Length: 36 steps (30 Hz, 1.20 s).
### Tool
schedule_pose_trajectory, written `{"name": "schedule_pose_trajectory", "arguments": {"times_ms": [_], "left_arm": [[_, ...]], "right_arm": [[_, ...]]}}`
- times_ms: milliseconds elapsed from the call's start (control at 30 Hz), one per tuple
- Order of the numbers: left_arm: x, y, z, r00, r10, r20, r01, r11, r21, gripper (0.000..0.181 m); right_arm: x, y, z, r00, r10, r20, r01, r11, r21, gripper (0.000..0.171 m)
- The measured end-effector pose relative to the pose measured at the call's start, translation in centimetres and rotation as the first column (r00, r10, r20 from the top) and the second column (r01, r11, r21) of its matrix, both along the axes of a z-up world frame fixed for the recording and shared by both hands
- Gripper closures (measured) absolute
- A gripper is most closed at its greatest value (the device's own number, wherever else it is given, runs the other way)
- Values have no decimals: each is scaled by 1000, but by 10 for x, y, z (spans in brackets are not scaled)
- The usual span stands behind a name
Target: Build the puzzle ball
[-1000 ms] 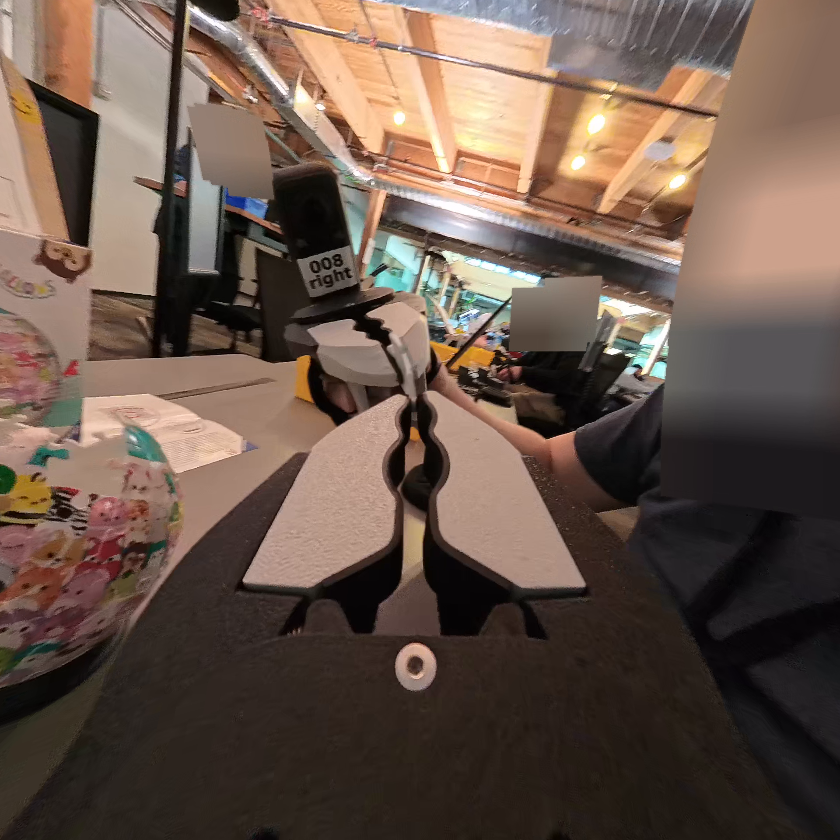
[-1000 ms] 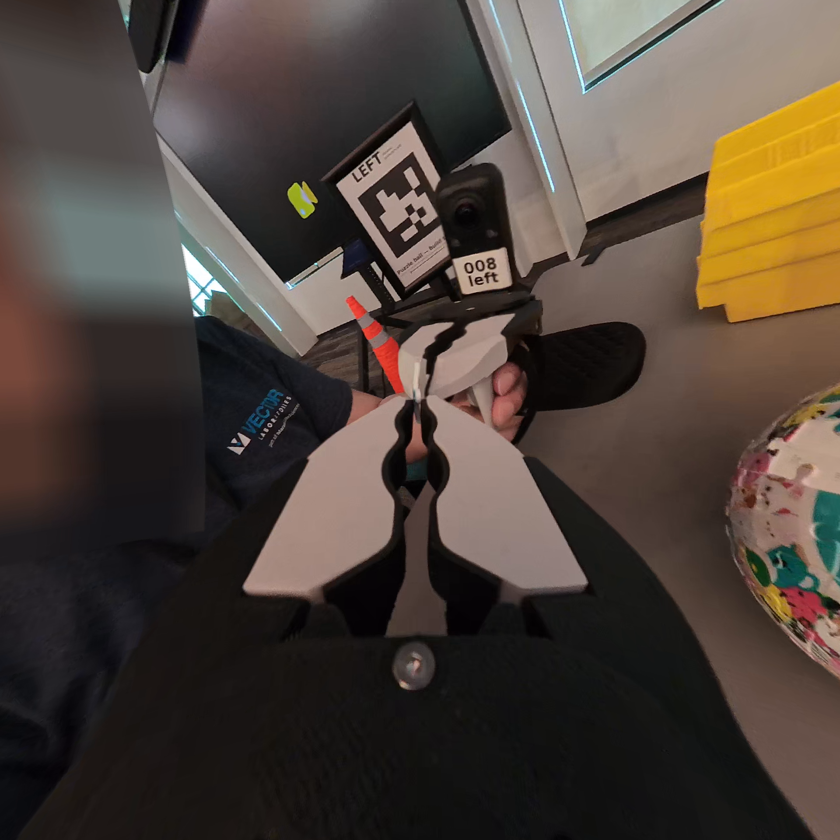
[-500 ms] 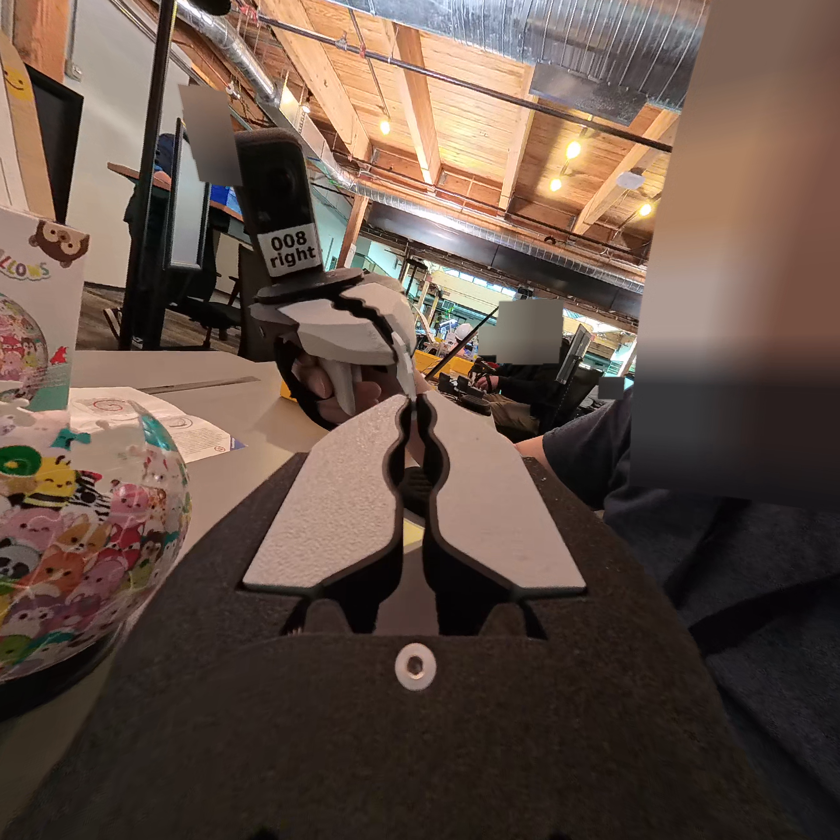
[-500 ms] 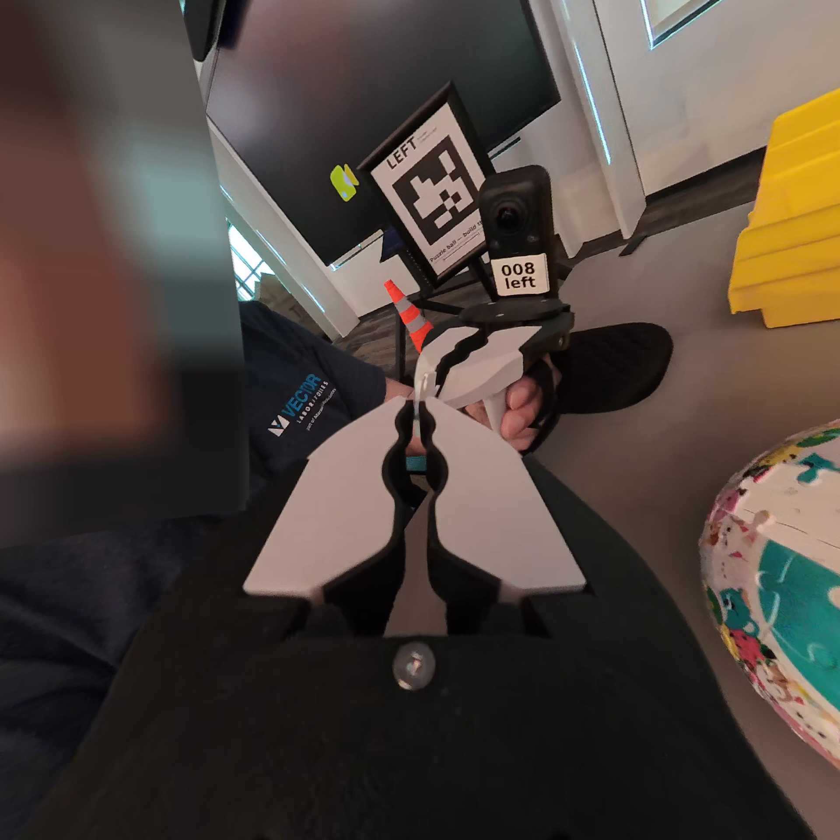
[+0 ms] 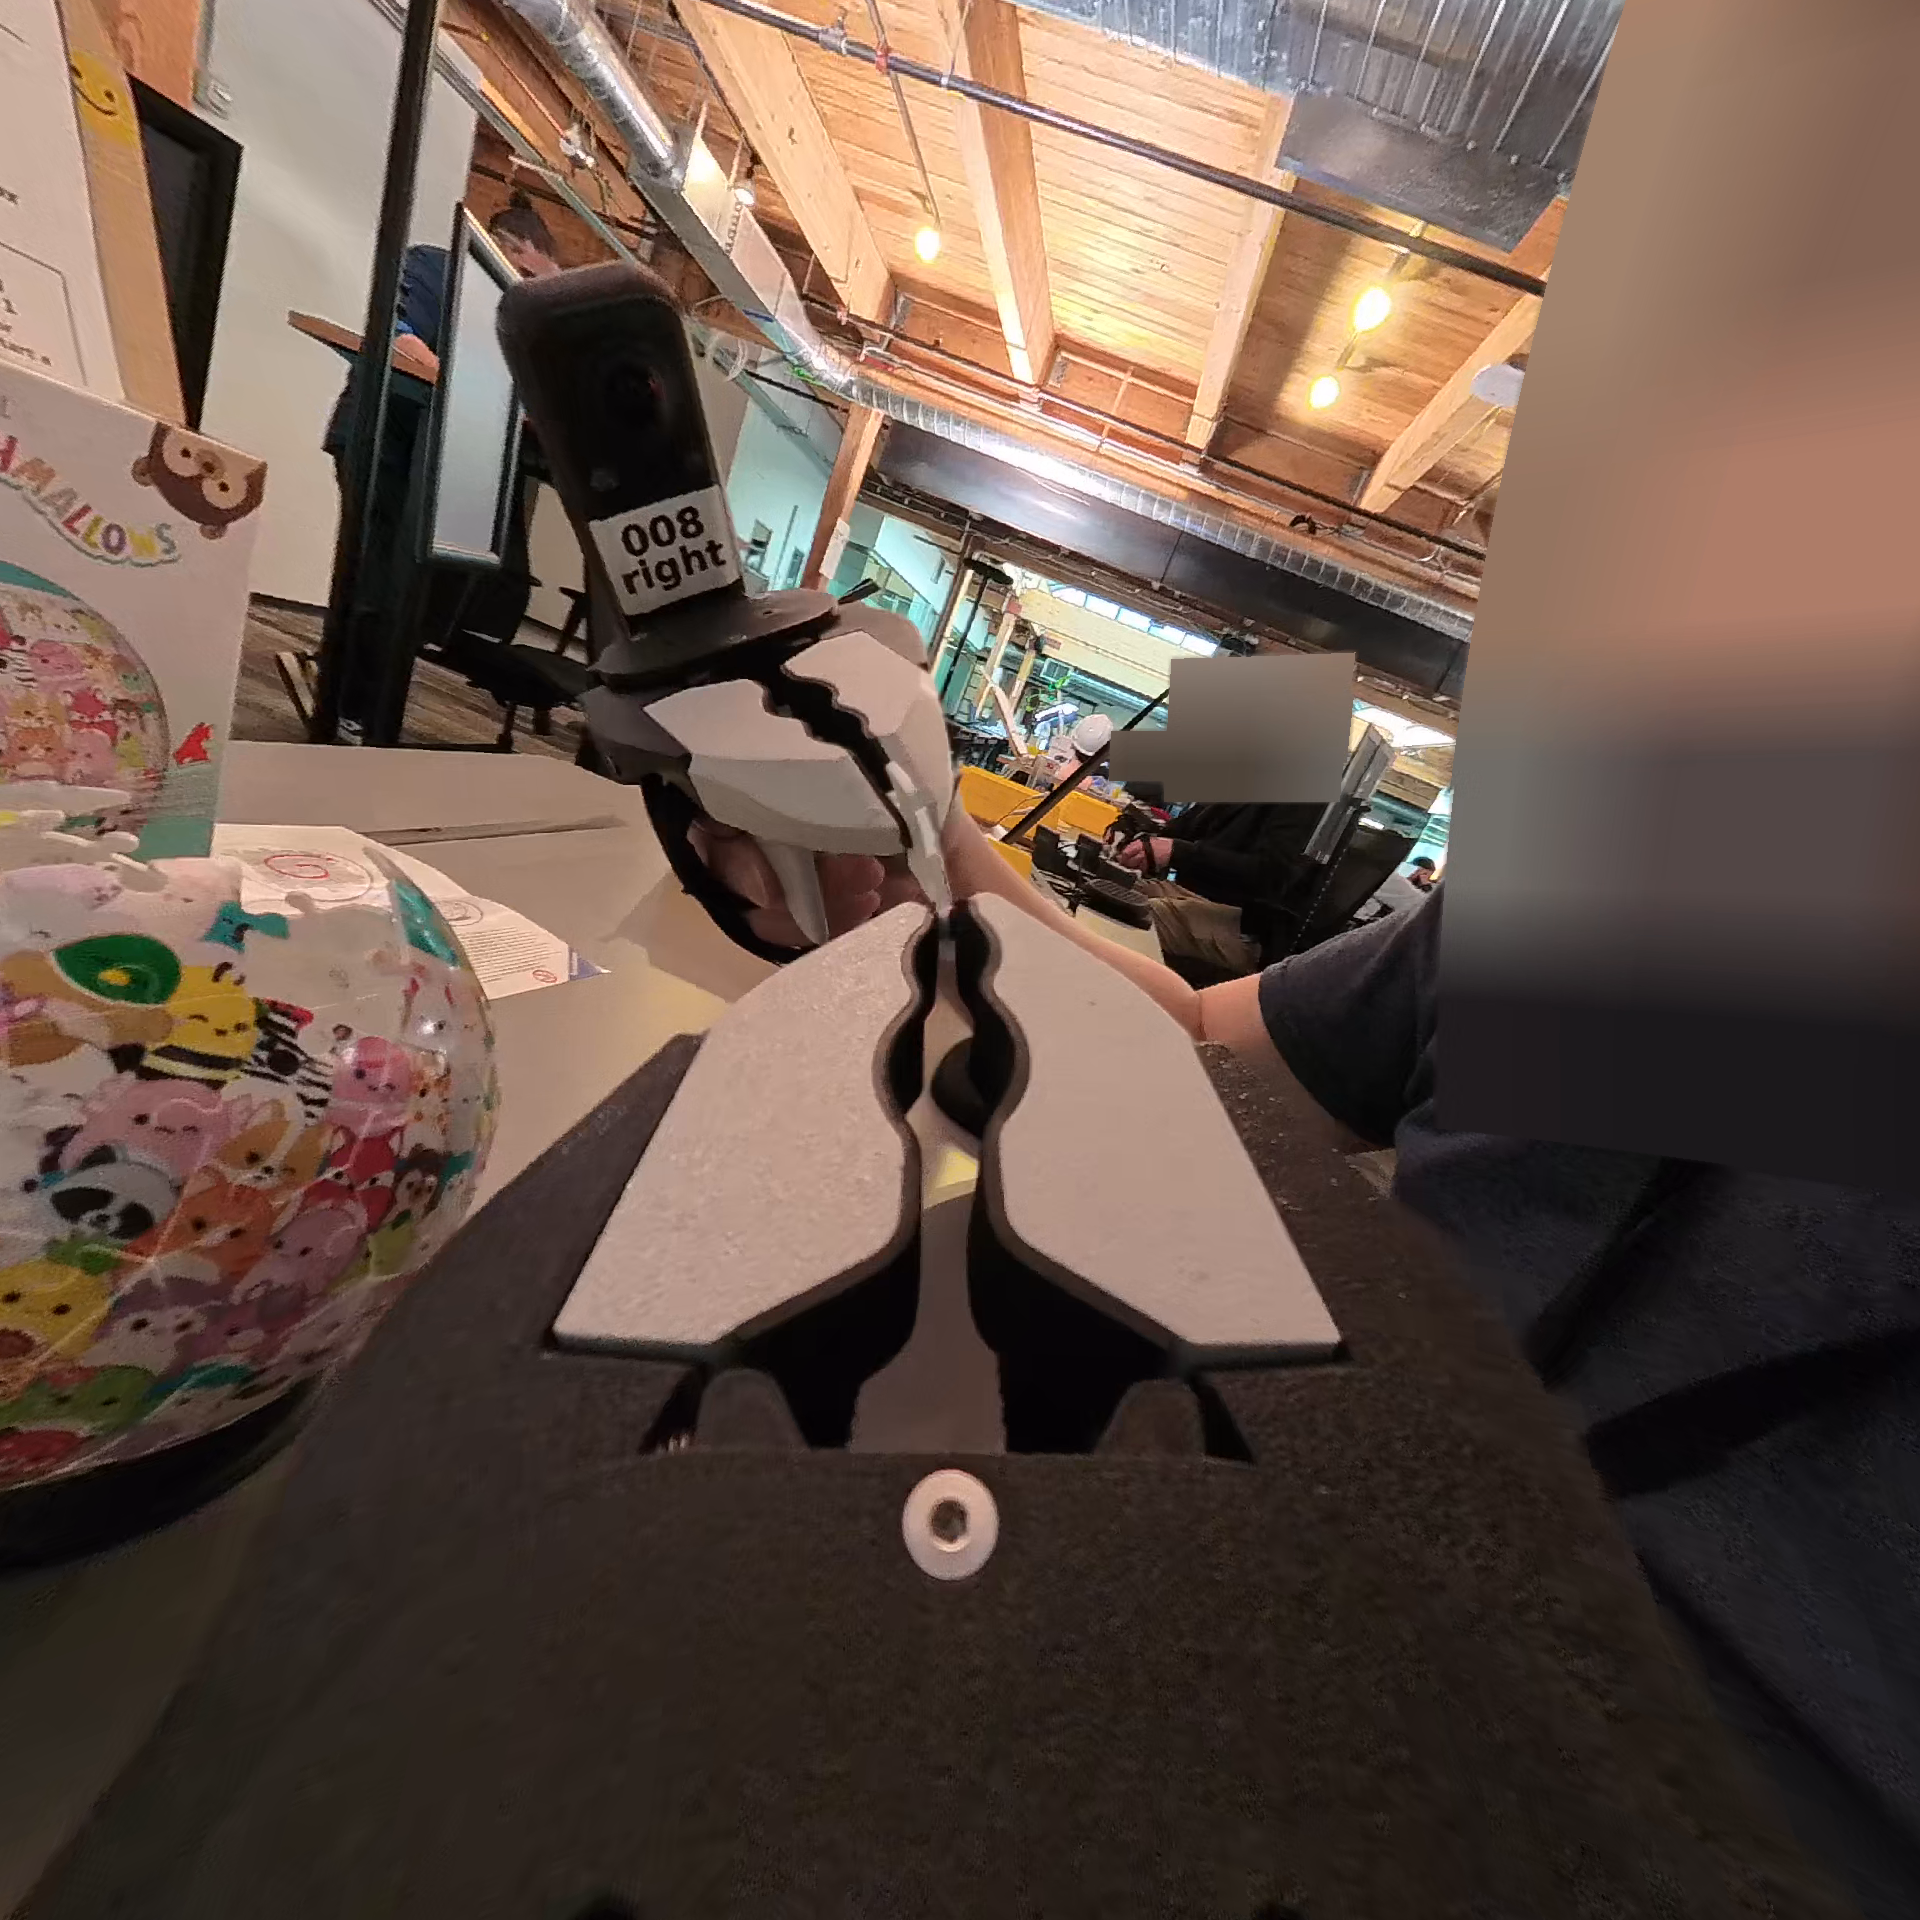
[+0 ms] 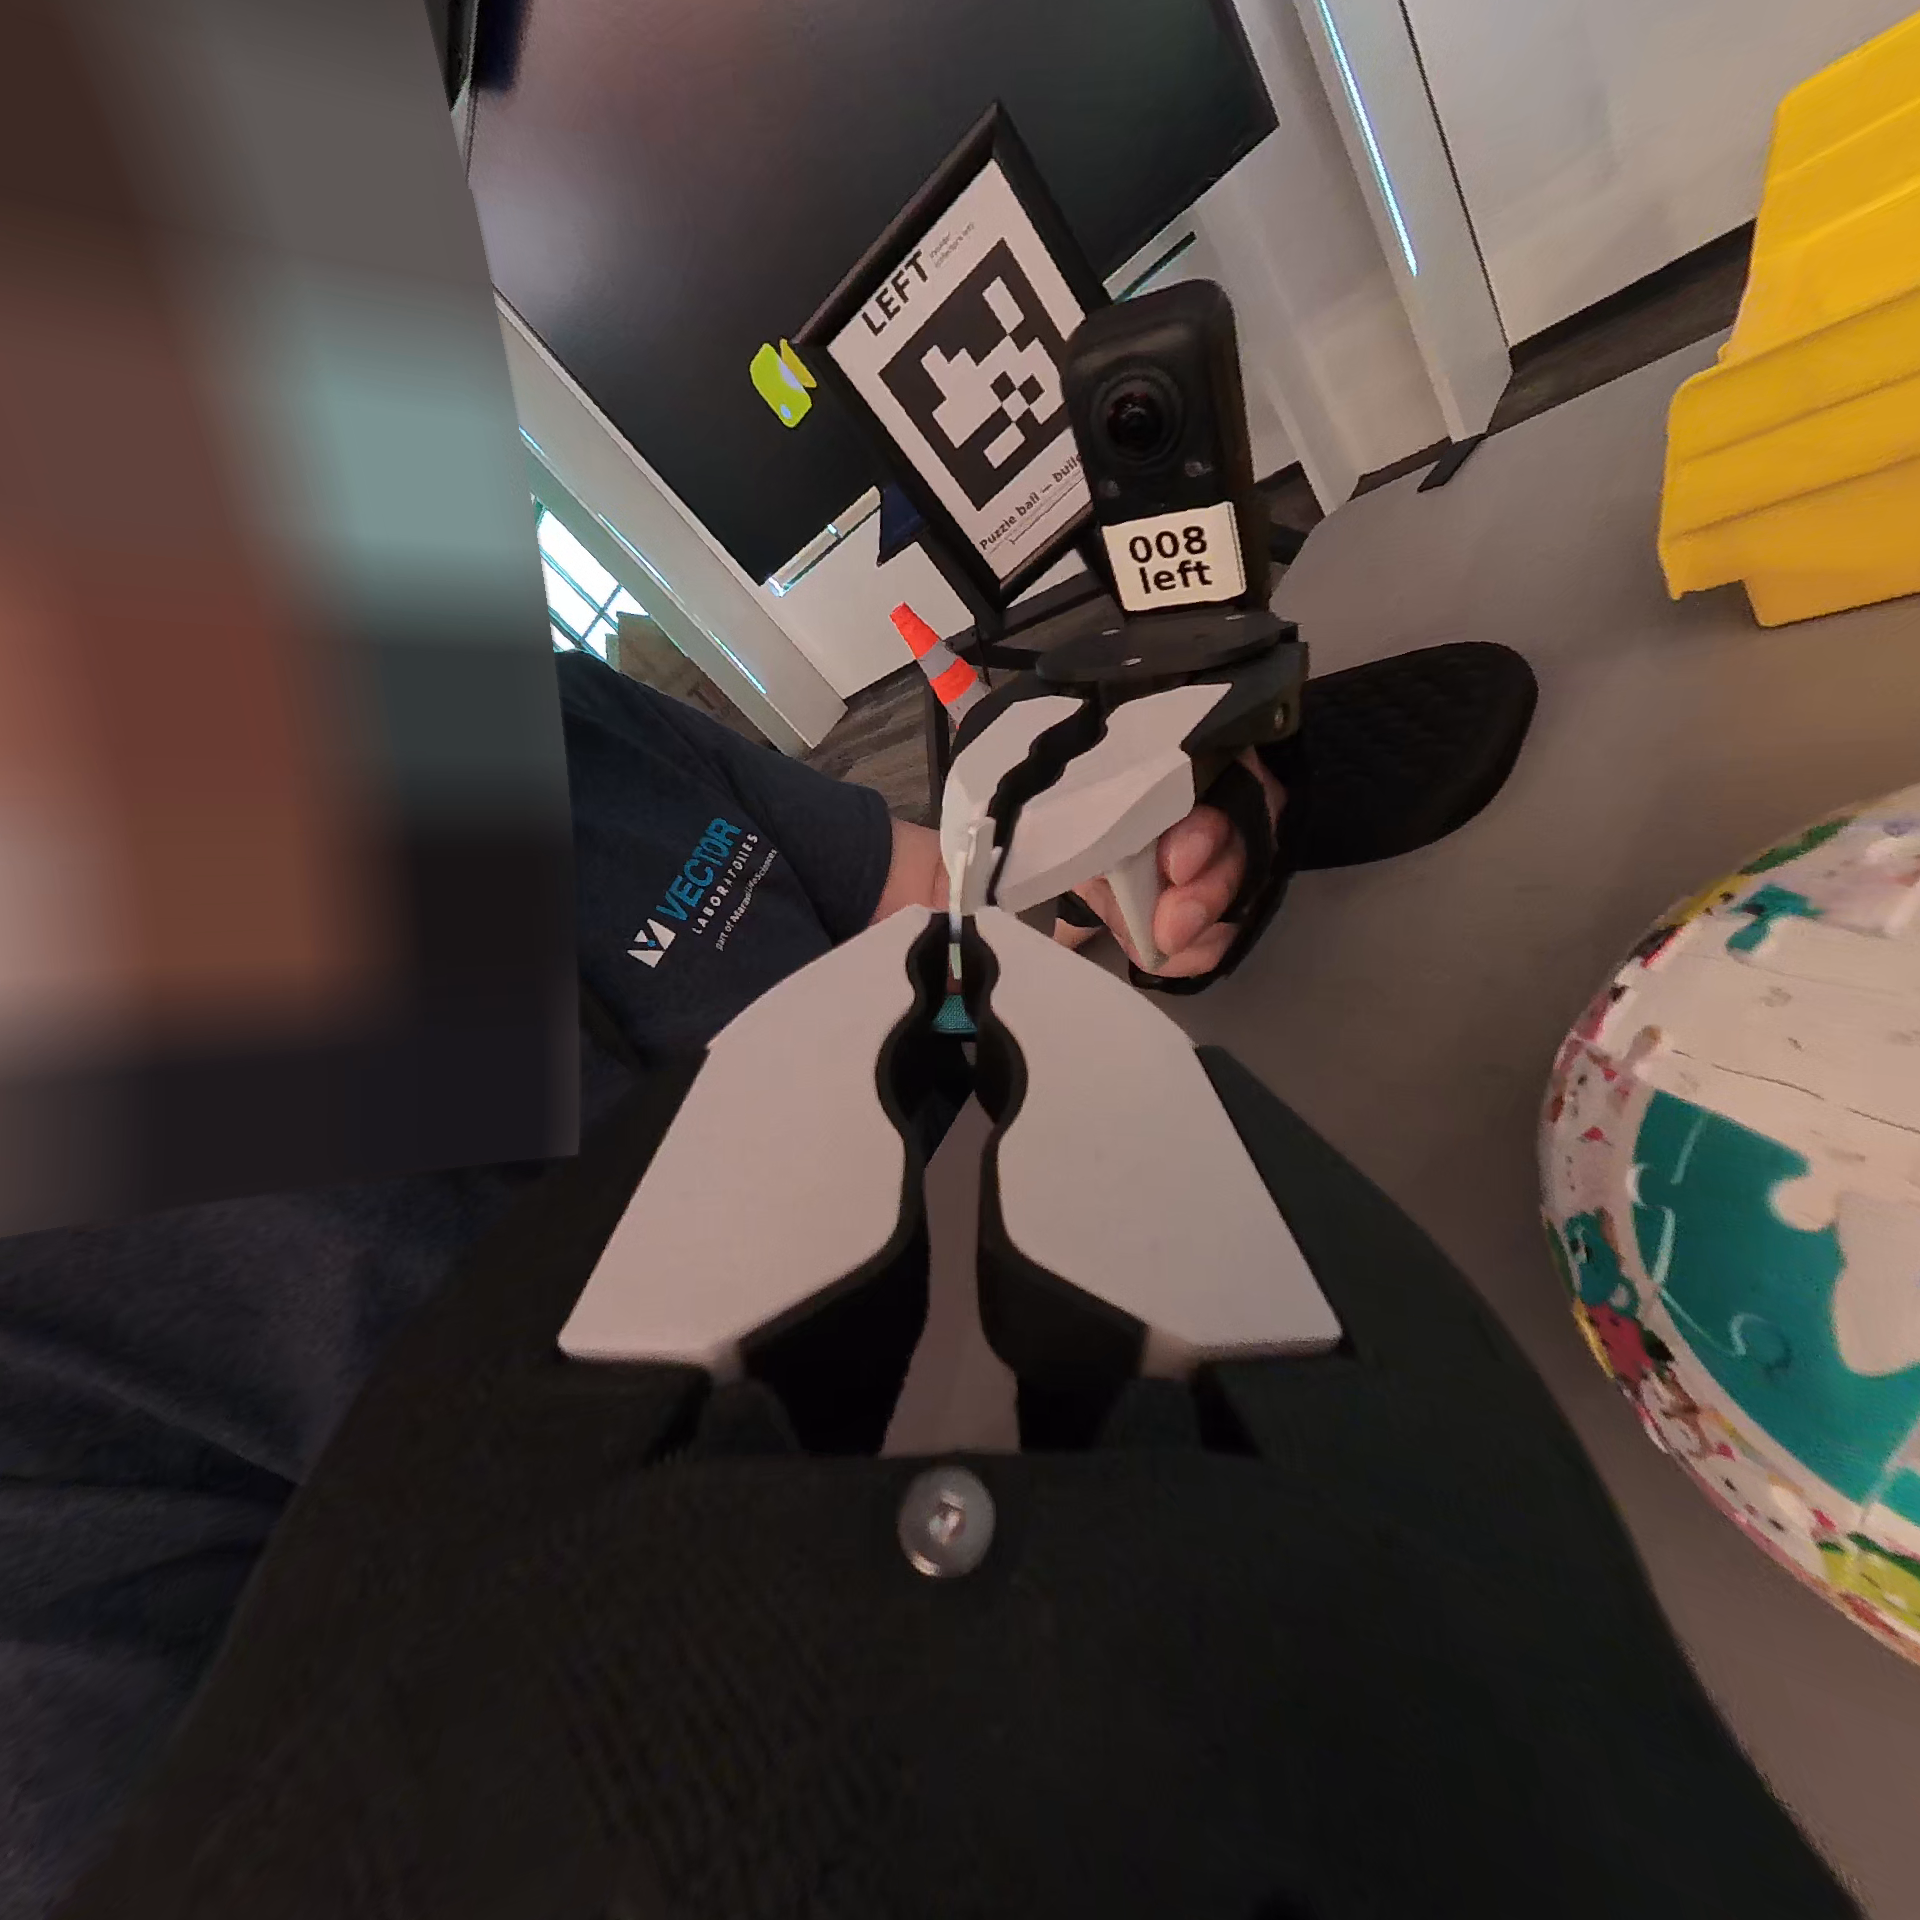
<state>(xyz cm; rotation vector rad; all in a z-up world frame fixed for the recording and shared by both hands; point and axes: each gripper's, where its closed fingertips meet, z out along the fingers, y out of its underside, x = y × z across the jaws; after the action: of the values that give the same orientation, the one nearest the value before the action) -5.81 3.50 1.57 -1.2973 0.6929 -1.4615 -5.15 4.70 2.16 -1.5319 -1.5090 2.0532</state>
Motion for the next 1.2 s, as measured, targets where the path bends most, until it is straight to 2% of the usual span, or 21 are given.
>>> {"name": "schedule_pose_trajectory", "arguments": {"times_ms": [67, 100, 233, 333, 467, 600, 733, 1000, 1200], "left_arm": [[-4, 5, -2, 998, 54, -35, -53, 998, 26, 174], [-9, 8, -1, 994, 92, -62, -89, 995, 48, 165], [-43, 16, 15, 942, 277, -191, -229, 944, 239, 153], [-61, 26, 31, 888, 330, -320, -197, 903, 383, 150], [-67, 51, 42, 842, 280, -461, -57, 896, 440, 151], [-55, 77, 49, 851, 194, -489, 21, 916, 401, 149], [-38, 96, 45, 828, 171, -534, 66, 916, 396, 143], [-21, 120, 22, 778, 122, -617, 144, 921, 363, 136], [-19, 118, 8, 773, 69, -630, 192, 922, 337, 135]], "right_arm": [[0, 5, -1, 1000, -23, 13, 23, 1000, -8, 168], [1, 10, -1, 998, -47, 33, 47, 999, -25, 169], [18, 45, 9, 981, -157, 116, 160, 987, -13, 169], [18, 79, 4, 938, -232, 256, 232, 972, 31, 169], [1, 80, 1, 942, -130, 309, 149, 988, -39, 169], [-10, 82, -17, 917, -125, 379, 139, 990, -8, 169], [-15, 88, -29, 886, -133, 444, 136, 990, 24, 168], [-19, 88, -42, 853, -124, 506, 102, 992, 71, 168], [-20, 90, -47, 863, -132, 487, 105, 991, 82, 168]]}}
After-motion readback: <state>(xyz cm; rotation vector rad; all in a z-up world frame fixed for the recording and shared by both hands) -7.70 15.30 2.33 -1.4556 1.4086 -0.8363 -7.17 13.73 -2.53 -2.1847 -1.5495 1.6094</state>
